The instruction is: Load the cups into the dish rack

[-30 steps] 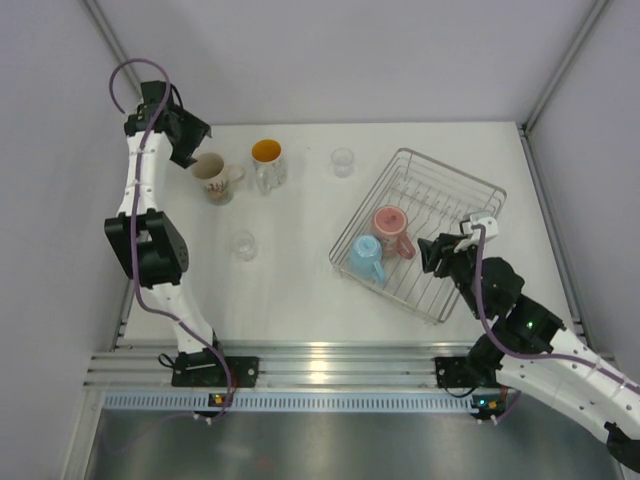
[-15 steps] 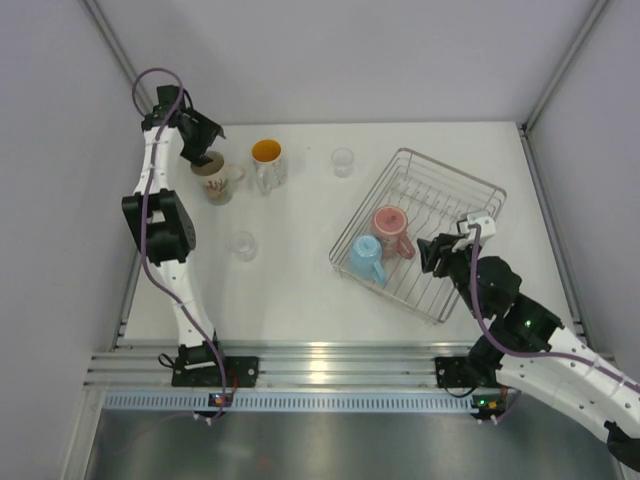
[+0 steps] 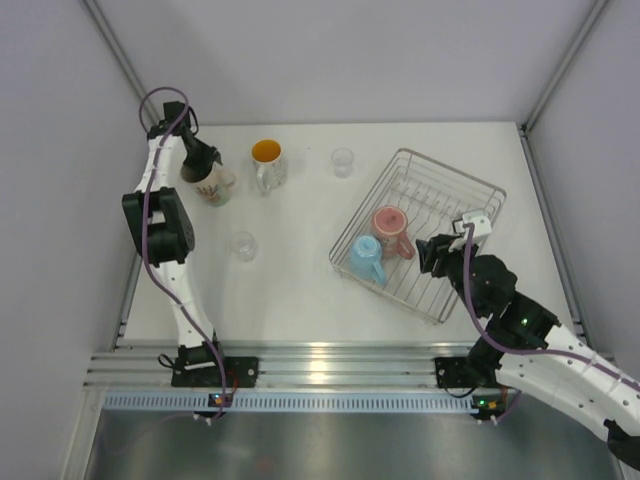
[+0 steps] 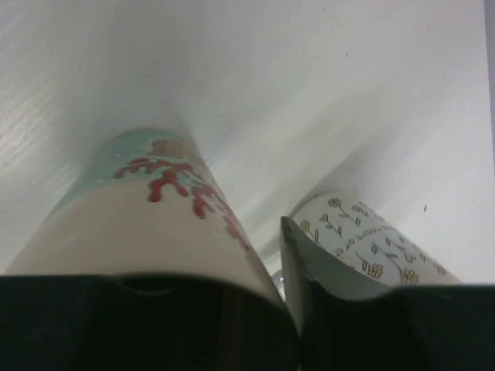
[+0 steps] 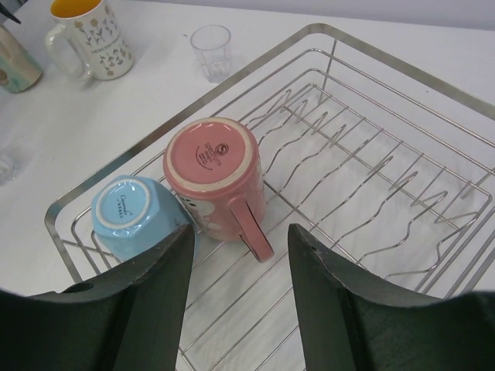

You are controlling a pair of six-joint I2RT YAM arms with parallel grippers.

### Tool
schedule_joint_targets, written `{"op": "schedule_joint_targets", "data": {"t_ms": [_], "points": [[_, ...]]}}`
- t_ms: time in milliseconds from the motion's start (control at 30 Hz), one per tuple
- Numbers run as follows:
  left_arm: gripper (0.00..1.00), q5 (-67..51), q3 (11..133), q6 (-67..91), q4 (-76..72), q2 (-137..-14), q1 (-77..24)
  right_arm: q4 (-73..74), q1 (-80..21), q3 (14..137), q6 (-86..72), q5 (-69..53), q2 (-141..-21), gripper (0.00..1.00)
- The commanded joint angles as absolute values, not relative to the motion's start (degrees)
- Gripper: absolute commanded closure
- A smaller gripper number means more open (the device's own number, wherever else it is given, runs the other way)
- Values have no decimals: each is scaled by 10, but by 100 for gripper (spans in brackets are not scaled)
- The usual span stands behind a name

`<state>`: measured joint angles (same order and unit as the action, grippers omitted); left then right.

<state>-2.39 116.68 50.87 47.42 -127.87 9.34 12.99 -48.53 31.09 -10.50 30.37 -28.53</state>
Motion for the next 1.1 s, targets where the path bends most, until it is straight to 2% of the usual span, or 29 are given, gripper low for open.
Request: {"op": "schedule_joint_targets", "data": {"t_ms": [0, 33, 67, 133, 367, 567, 667, 833, 867, 1000, 1067], "points": [[67, -9, 1149, 492, 465, -1238, 107, 112, -494, 320, -100, 317, -290, 47], [73, -9, 1147, 485, 466, -1235, 107, 112, -494, 320, -99, 316, -290, 48], [89, -8, 1145, 482, 465, -1228, 108, 113, -493, 320, -101, 316, -289, 47], [100, -14, 1143, 474, 465, -1219, 110, 115, -494, 323, -101, 314, -290, 47], [100, -99, 1136, 445, 441, -1157, 112, 132, -494, 344, -118, 276, -297, 47], [100, -255, 1022, 445, 315, -1055, 111, 136, -494, 388, -148, 180, -328, 46], [100, -289, 978, 442, 260, -998, 110, 133, -493, 405, -164, 131, -341, 45], [100, -340, 877, 457, 124, -884, 106, 126, -492, 431, -199, 60, -372, 32], [100, -346, 827, 465, 97, -863, 105, 127, -492, 447, -213, 36, -386, 30], [100, -374, 723, 516, -27, -751, 90, 117, -492, 483, -246, -30, -420, 6], [100, -380, 694, 519, -64, -720, 77, 85, -492, 485, -271, -67, -431, 3]]}}
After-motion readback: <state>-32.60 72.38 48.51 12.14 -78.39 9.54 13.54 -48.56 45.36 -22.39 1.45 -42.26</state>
